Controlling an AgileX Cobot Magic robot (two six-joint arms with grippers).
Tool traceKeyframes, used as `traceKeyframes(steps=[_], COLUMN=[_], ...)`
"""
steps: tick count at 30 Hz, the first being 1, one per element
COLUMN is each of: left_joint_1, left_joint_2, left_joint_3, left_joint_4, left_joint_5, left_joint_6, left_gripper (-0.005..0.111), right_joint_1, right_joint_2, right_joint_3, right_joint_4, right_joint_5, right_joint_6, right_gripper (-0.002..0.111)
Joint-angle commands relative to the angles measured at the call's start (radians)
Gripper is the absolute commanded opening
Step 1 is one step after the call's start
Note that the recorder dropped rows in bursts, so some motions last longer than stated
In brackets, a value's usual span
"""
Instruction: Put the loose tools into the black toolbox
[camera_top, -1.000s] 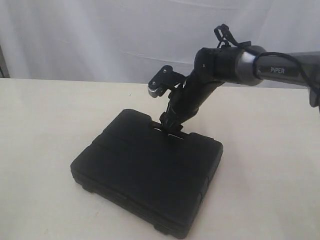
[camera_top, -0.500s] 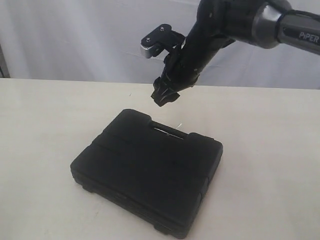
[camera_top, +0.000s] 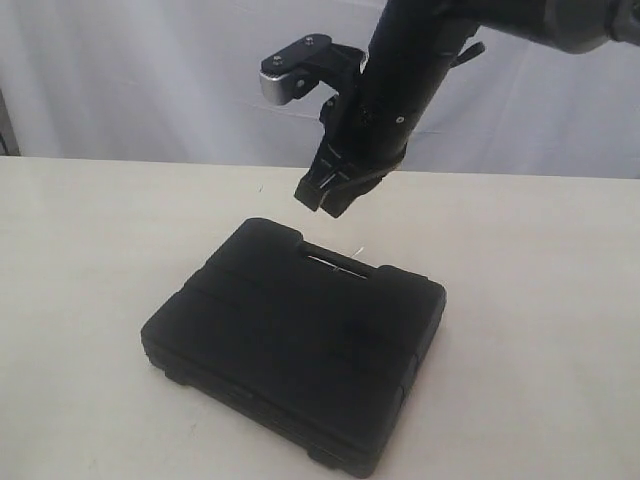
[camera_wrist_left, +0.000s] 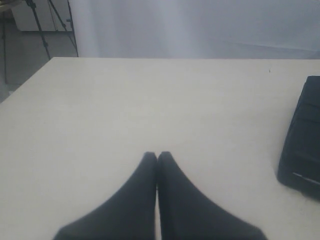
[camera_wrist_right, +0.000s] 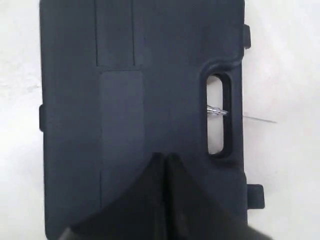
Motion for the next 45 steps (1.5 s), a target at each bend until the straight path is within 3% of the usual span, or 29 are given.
traceKeyframes(steps=[1, 8, 16, 20, 26, 38, 42, 45], left_joint_1=[-0.005, -0.005, -0.005, -0.005, -0.005, -0.005, -0.005, -0.005], left_joint_2=[-0.001, -0.001, -0.001, -0.001, -0.001, -0.001, -0.001, -0.001], left_joint_3=[0.003, 0.003, 0.003, 0.003, 0.003, 0.003, 0.003, 0.003], left_joint_4=[-0.010, -0.010, -0.010, -0.010, -0.010, -0.010, -0.010, -0.010], left_joint_5=[-0.008, -0.008, -0.008, -0.008, -0.008, -0.008, -0.008, -0.008], left_joint_6=[-0.004, -0.004, -0.004, -0.004, -0.004, -0.004, -0.004, -0.004], left_gripper=[0.000, 0.000, 0.000, 0.000, 0.000, 0.000, 0.000, 0.000], right_joint_1=[0.039, 0.141, 0.341, 0.421, 0.422, 0.420, 0.347, 0.237], right_joint_2=[-0.148, -0.418, -0.740, -0.824, -0.870, -0.894, -0.946, -1.006], right_joint_3=[0.086, 0.313, 0.608, 0.795, 0.917, 0.922, 0.944, 1.017], right_joint_4=[-0.062, -0.106, -0.106, -0.110, -0.172, -0.501, -0.548, -0.548], right_joint_5=[0.012, 0.012, 0.009, -0.305, -0.415, -0.517, -0.534, -0.734], right_joint_6=[0.041, 0.154, 0.406, 0.411, 0.432, 0.628, 0.648, 0.646], right_gripper=[-0.001, -0.001, -0.001, -0.001, -0.001, -0.001, -0.001, -0.001])
